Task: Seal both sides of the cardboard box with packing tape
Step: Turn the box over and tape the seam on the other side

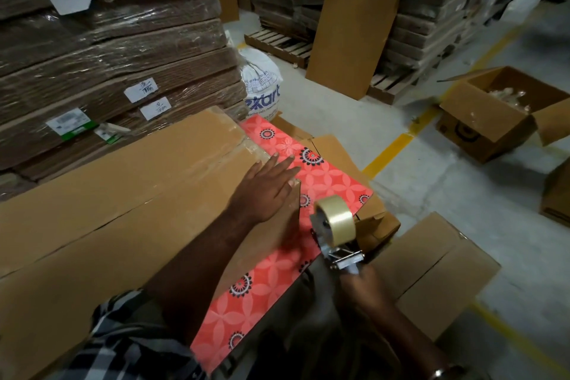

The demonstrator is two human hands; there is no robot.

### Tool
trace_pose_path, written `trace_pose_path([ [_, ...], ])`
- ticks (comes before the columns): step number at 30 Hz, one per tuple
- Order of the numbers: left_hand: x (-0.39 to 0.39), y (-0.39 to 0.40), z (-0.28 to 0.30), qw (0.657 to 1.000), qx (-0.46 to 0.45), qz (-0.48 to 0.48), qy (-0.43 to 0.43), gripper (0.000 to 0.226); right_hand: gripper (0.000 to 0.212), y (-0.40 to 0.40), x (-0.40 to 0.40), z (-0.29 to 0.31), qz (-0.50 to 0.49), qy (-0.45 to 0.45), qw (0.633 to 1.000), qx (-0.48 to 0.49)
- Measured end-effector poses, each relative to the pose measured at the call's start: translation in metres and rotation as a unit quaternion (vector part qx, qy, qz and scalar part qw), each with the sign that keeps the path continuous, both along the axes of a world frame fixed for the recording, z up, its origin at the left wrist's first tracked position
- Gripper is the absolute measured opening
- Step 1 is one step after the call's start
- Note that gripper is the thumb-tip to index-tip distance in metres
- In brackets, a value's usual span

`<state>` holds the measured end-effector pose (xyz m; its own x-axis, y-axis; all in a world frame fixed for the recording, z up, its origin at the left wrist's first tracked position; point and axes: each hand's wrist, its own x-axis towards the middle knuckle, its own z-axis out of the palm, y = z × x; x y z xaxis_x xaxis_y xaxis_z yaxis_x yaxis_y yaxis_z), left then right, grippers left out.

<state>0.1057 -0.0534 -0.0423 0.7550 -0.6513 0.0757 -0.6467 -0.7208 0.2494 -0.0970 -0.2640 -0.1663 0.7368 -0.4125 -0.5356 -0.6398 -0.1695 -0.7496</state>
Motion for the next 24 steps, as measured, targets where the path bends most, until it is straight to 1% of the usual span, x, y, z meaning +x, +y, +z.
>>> trace_pose_path([
  [2, 0.003, -0.001, 0.000, 1.000, 0.000, 0.000, -0.003, 0.057, 0.025, -0.008, 0.006, -0.006, -0.019, -0.010, 1.000, -0.008],
  [5, 0.002, -0.001, -0.002, 1.000, -0.002, 0.000, -0.008, 0.057, 0.013, -0.022, 0.025, -0.005, -0.014, -0.019, 0.999, -0.043],
  [6, 0.002, -0.001, -0.002, 1.000, -0.003, 0.001, -0.009, 0.057, 0.014, -0.028, 0.033, -0.004, -0.010, -0.026, 0.998, -0.065],
  [9, 0.002, -0.001, -0.002, 1.000, 0.000, 0.003, -0.012, 0.054, 0.025, -0.043, 0.059, -0.003, 0.006, -0.027, 0.990, -0.136],
  [11, 0.002, -0.002, -0.002, 1.000, 0.004, 0.004, -0.013, 0.052, 0.028, -0.048, 0.078, -0.003, 0.014, -0.031, 0.985, -0.171],
  [15, 0.003, -0.003, -0.004, 1.000, 0.006, 0.007, -0.020, 0.052, 0.046, -0.054, 0.121, -0.006, 0.049, -0.023, 0.968, -0.243],
  [24, 0.004, -0.004, -0.008, 0.999, 0.017, 0.013, -0.042, 0.051, 0.049, -0.047, 0.171, -0.033, 0.137, 0.011, 0.922, -0.361],
])
